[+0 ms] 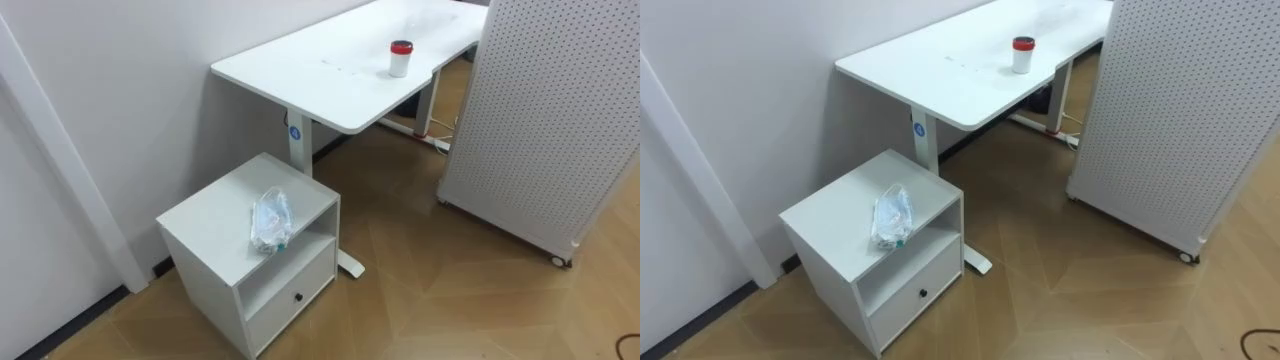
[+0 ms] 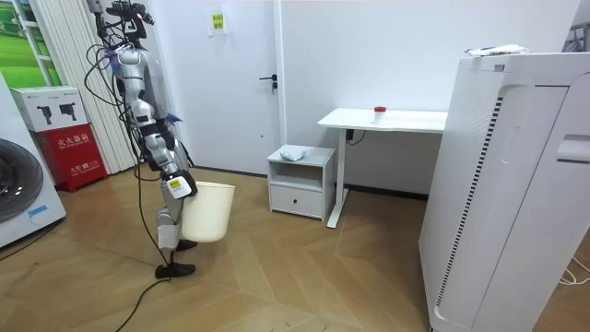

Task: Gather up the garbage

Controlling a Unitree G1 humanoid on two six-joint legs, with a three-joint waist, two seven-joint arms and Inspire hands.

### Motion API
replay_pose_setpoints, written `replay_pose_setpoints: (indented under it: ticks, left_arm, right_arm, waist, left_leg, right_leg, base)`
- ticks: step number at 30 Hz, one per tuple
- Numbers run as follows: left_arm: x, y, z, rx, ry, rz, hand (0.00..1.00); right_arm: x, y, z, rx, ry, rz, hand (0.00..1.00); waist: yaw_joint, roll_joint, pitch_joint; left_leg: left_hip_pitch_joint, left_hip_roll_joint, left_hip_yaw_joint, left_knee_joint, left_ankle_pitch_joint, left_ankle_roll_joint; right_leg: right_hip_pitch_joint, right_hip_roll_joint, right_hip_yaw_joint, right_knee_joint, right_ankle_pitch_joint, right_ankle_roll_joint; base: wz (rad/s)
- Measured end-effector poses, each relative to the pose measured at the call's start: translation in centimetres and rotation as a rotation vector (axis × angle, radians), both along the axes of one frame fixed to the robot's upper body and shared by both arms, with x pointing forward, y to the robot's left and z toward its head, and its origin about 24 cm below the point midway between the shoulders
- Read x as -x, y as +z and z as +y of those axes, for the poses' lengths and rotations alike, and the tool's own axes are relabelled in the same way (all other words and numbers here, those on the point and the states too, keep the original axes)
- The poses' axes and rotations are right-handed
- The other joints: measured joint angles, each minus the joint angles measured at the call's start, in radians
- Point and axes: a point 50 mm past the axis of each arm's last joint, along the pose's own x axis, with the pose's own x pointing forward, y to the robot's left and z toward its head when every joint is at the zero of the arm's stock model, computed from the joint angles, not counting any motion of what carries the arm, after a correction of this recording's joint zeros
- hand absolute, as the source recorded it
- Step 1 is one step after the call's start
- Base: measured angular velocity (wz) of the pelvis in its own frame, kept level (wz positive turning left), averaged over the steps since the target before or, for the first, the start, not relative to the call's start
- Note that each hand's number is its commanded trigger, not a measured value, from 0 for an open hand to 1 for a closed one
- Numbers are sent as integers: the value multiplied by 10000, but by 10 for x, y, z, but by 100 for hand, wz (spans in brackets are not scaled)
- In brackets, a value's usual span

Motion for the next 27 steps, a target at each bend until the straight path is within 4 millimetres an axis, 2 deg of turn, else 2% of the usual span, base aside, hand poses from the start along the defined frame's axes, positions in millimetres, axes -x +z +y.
replay_pose_setpoints:
  ticks: [11,15,22,27]
  left_arm:
    - [10,-1,4,227,1590,43,0]
    - [12,-1,5,212,1632,116,0]
    - [16,-1,5,199,1662,214,0]
    - [27,-1,6,109,1722,509,0]
  right_arm:
    - [1,0,-1,-223,-241,33,100]
    - [1,0,-1,-224,-284,50,100]
    - [3,-1,-1,-272,-330,241,100]
    - [7,-2,1,-349,-557,362,100]
  waist:
    - [3,-55,-5]
    - [4,-71,-8]
    - [22,-211,-5]
    - [17,-338,-1]
  left_leg:
    - [103,1,21,14,1,1]
    - [102,2,19,10,0,1]
    - [170,15,151,-85,0,1]
    - [307,30,246,-201,0,1]
  right_leg:
    - [36,-10,-41,6,0,0]
    - [63,-13,-89,7,-2,3]
    - [75,-19,-76,8,-7,10]
    - [130,-16,-78,8,-7,11]
  base:
    - [0]
    - [0]
    - [-5]
    - [-6]
